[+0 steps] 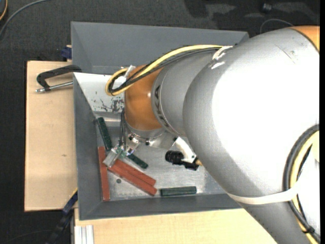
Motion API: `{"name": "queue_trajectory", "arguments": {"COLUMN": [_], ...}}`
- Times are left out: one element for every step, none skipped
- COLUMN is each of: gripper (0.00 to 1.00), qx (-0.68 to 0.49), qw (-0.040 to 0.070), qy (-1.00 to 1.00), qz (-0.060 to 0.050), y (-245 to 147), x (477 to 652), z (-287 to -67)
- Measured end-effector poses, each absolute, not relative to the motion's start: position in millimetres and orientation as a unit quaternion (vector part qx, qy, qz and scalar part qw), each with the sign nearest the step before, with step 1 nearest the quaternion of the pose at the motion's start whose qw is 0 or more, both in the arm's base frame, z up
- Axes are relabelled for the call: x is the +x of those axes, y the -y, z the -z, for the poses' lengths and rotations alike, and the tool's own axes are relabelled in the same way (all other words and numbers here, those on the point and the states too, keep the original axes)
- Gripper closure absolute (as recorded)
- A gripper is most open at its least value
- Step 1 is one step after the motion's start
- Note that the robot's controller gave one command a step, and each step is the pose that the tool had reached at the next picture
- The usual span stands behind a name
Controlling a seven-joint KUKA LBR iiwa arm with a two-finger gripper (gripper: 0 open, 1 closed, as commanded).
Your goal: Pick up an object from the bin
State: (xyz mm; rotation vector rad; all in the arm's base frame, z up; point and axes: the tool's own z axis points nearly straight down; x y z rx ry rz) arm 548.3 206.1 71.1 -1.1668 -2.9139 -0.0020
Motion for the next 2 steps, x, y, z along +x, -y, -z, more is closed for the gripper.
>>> {"name": "queue_trajectory", "arguments": {"gripper": [1.0,1.0], "qx": [-0.371,-0.37], "qw": [-0.001,-0.003], "qy": [0.928,0.929], "qz": [0.002,0.003], "y": [-205.3,-206.2], "x": [550.5,552.5], "z": [-73.5,-121.8]}}
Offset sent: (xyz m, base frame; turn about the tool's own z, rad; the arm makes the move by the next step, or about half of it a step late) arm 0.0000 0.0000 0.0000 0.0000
